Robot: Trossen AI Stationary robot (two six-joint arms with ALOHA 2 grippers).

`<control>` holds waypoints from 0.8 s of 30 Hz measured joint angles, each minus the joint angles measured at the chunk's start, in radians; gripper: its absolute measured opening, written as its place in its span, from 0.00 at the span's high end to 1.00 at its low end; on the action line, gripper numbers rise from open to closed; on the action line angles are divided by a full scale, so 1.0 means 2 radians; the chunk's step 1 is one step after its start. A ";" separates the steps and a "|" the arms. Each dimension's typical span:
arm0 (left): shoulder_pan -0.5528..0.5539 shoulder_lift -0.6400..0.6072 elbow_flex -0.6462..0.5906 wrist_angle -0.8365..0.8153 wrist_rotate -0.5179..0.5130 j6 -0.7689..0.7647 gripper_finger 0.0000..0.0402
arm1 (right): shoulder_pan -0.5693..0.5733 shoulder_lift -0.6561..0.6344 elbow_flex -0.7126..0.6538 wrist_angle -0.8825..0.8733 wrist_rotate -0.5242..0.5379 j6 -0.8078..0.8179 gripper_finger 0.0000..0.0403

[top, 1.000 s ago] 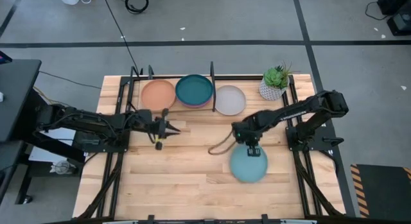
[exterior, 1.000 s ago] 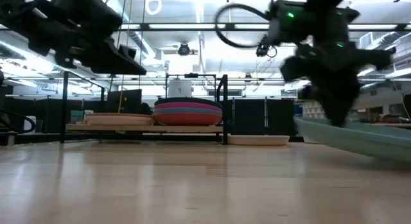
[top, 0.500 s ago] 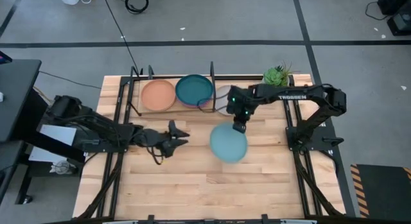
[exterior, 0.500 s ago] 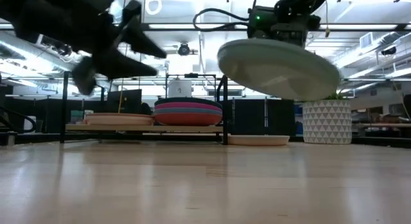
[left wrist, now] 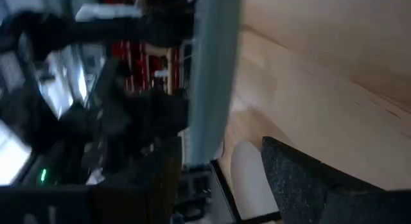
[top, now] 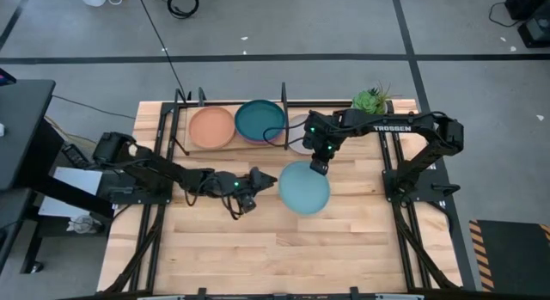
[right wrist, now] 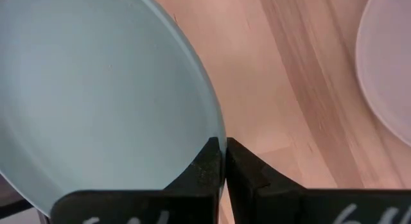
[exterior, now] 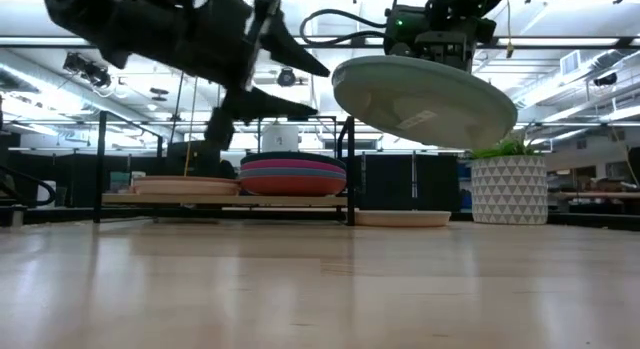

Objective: Place and stack plates onto a shelf
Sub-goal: Stack the light blue plate on top of the brown plate

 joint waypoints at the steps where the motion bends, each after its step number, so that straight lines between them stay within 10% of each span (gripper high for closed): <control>1: 0.002 0.007 0.004 0.002 0.005 0.016 0.45 | 0.000 0.000 0.000 0.000 0.000 0.000 0.96; 12: 0.028 0.072 0.064 0.019 0.041 0.114 0.47 | 0.000 0.000 0.000 0.004 0.000 0.000 0.96; 24: 0.030 0.077 0.067 -0.004 0.056 0.110 0.79 | 0.000 -0.001 0.000 0.016 -0.003 -0.004 0.85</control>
